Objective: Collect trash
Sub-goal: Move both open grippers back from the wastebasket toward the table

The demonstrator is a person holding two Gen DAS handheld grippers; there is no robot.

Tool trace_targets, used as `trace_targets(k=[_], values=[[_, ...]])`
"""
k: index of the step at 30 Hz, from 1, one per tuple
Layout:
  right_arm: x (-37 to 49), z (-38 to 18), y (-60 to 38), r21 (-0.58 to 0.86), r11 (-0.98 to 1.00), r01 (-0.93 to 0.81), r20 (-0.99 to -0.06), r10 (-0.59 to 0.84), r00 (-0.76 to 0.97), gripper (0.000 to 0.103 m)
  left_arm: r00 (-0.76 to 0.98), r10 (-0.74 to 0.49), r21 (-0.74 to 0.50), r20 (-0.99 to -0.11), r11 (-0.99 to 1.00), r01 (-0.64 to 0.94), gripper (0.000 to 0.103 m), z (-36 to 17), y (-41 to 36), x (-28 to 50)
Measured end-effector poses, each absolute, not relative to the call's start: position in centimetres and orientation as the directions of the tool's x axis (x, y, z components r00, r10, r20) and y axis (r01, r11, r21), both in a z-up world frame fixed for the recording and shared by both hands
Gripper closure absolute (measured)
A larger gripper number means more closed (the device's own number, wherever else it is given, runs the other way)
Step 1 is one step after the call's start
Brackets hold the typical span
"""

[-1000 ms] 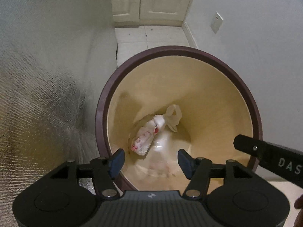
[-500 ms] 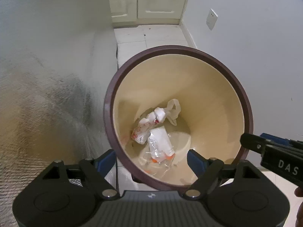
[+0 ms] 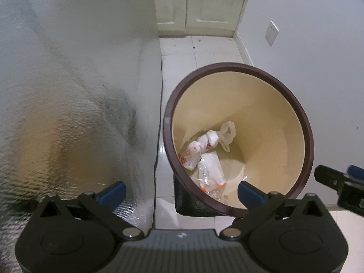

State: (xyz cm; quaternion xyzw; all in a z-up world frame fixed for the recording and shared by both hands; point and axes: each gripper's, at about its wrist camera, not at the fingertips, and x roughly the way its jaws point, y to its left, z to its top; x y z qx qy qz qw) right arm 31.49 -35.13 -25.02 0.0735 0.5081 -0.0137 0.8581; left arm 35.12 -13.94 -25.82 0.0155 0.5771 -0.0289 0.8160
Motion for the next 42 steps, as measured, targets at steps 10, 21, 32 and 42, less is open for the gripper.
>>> trace_targets(k=[10, 21, 32, 42], values=[[29.1, -23.0, -34.9, 0.068, 0.994, 0.089, -0.858, 0.012, 0.514, 0.0, 0.37, -0.037, -0.009, -0.928, 0.997, 0.077, 0.0, -24.1, -13.6, 32.7], [24.5, -20.1, -35.9, 0.075, 0.99, 0.123, -0.813, -0.01, 0.582, 0.0, 0.457, -0.067, -0.02, -0.887, 0.994, 0.108, 0.0, -20.6, -13.6, 28.9], [19.6, -15.3, -36.0, 0.066, 0.988, 0.14, -0.726, -0.048, 0.686, 0.0, 0.58, -0.129, -0.061, -0.804, 0.989, 0.136, 0.0, -15.6, -12.7, 24.4], [15.7, -9.9, -34.9, 0.067, 0.99, 0.124, -0.614, -0.057, 0.788, 0.0, 0.695, -0.187, -0.084, -0.694, 0.98, 0.18, 0.0, -10.1, -11.7, 20.4]])
